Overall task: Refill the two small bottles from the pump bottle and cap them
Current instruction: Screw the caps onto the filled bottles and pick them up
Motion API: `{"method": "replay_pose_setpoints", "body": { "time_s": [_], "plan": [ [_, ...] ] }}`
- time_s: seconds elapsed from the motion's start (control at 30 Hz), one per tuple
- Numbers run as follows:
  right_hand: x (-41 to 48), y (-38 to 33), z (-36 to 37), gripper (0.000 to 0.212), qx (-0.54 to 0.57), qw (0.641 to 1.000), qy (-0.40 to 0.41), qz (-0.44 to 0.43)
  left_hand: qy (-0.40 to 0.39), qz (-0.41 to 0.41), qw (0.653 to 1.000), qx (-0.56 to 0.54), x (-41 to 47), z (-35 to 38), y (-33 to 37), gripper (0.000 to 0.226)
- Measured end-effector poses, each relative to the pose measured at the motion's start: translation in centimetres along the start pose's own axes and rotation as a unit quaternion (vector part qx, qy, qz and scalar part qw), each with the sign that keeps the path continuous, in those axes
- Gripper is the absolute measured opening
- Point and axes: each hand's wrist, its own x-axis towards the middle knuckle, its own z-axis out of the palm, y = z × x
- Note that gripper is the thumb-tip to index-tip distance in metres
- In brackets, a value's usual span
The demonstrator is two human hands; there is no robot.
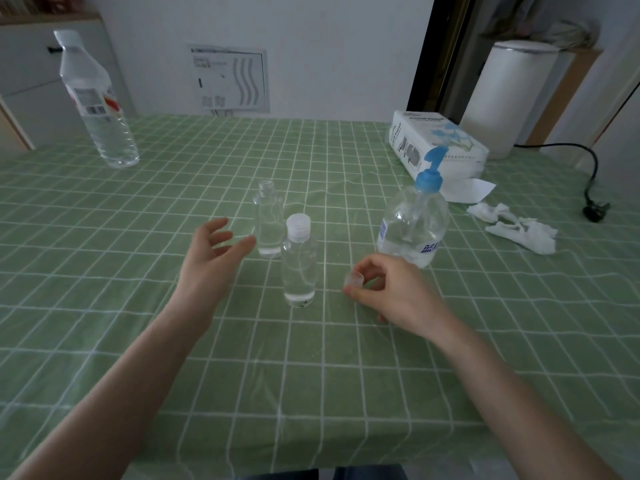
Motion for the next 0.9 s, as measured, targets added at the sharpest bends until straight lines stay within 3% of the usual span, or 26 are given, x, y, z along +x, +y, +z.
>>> {"method": "replay_pose_setpoints", "body": {
  "time_s": [0.1, 0.2, 0.37, 0.57, 0.9],
  "plan": [
    [-0.9, -0.2, -0.1, 0.017, 0.032, 0.999, 0.011, -0.005, -0.067, -0.011, 0.997, 0.039, 1.9, 0.9, 0.1, 0.063],
    [-1.6, -0.6, 0.1, 0.017, 0.051, 0.999, 0.007, -0.012, -0.114, 0.0, 0.992, 0.046, 2.9, 1.9, 0.3, 0.053],
    [-2.5, -1.3, 0.0, 0.021, 0.064, 0.997, 0.014, -0.031, -0.065, 0.011, 0.997, 0.042, 3.6, 2.7, 0.4, 0.037],
    [-3.3, -2.2, -0.2, 0.02, 0.073, 0.995, -0.017, -0.069, -0.051, 0.036, 0.997, 0.048, 1.7, 0.9, 0.3, 0.034],
    [-4.8, -4.9, 0.2, 0.029, 0.123, 0.983, -0.073, -0.117, -0.087, 0.054, 0.995, 0.002, -7.7, -2.8, 1.0, 0.037]
  ]
}}
